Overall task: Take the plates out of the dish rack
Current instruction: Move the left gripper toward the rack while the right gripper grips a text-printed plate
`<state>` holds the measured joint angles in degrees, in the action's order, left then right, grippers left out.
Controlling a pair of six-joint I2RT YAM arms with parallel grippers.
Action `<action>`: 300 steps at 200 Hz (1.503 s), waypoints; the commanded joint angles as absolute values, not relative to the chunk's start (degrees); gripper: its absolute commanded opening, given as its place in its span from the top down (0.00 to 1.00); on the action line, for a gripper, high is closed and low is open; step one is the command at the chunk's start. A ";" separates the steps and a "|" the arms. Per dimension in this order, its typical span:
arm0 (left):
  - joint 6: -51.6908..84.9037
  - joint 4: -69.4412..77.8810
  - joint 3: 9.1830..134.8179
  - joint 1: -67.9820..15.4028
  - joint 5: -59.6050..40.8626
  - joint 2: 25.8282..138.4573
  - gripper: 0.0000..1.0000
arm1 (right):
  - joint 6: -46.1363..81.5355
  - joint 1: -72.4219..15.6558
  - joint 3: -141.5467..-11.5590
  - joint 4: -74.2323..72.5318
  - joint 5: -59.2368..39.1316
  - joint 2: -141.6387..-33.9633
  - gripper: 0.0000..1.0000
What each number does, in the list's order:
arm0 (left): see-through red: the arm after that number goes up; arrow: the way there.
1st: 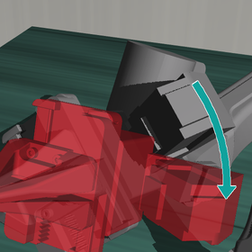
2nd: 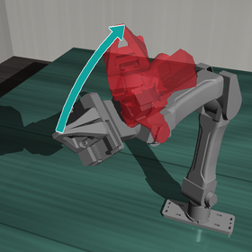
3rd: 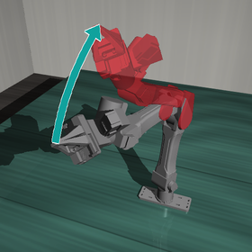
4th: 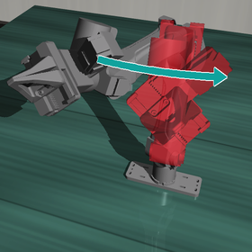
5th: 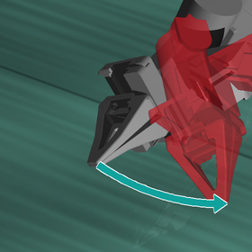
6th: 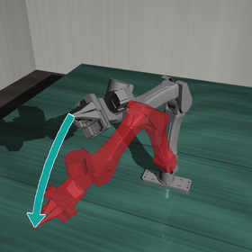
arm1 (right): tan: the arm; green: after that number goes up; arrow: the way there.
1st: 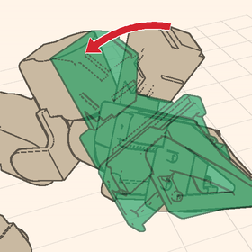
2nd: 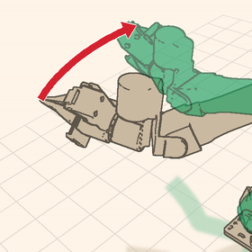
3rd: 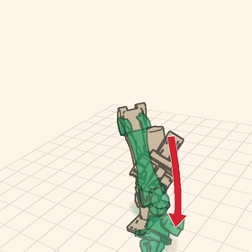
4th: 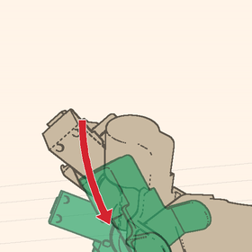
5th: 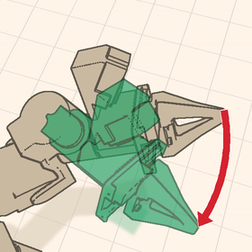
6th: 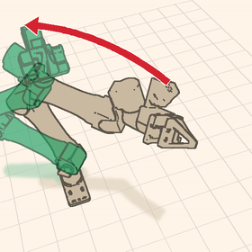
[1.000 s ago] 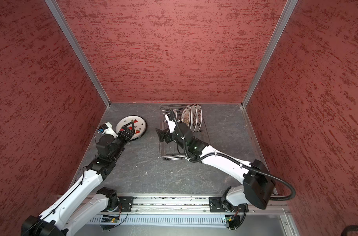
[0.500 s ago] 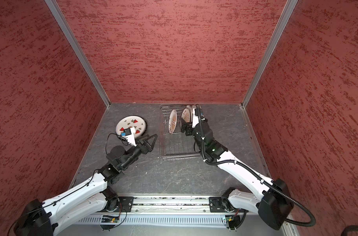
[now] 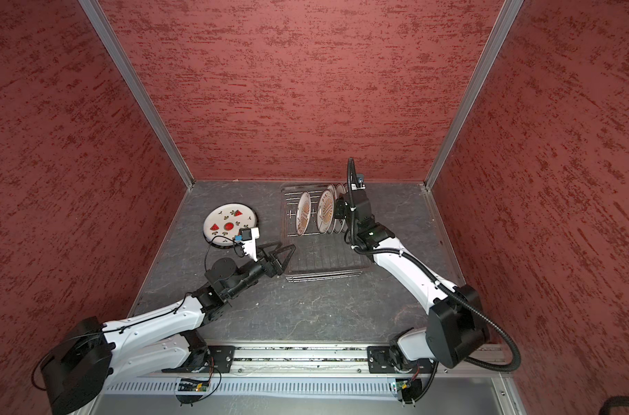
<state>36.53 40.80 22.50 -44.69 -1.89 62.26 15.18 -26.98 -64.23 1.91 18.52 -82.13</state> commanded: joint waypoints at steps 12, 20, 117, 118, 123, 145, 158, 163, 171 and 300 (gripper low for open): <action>35.64 42.66 25.80 -45.70 -2.64 65.01 0.01 | 14.51 -26.39 -67.66 5.27 19.53 -86.06 0.69; 35.65 42.71 25.99 -45.70 -2.55 65.66 0.01 | 14.31 -26.37 -67.91 5.28 19.53 -86.67 0.72; 35.51 43.76 26.38 -46.32 -1.67 67.49 0.01 | 13.80 -26.19 -66.11 3.10 24.44 -86.64 0.73; 35.55 43.77 26.37 -46.32 -1.67 67.49 0.01 | 13.80 -26.15 -65.97 3.00 24.39 -86.52 0.73; 35.56 43.85 26.30 -46.32 -1.67 67.63 0.01 | 13.86 -26.03 -65.62 2.82 24.37 -86.09 0.73; 35.61 44.12 26.41 -46.57 -1.76 68.03 0.01 | 14.48 -24.95 -66.53 5.11 24.67 -86.60 0.73; 35.62 44.31 26.41 -46.80 -1.67 68.14 0.01 | 14.89 -24.16 -66.87 5.68 24.15 -87.38 0.73; 35.57 44.30 26.50 -46.91 -1.54 68.20 0.01 | 15.02 -23.94 -67.04 6.03 24.08 -87.72 0.73; 35.43 44.23 26.54 -47.02 -1.49 68.13 0.01 | 15.12 -23.66 -67.27 6.40 23.97 -88.05 0.73; 34.73 44.08 26.98 -47.46 0.24 69.25 0.01 | 15.14 -21.88 -68.03 3.75 22.73 -94.53 0.84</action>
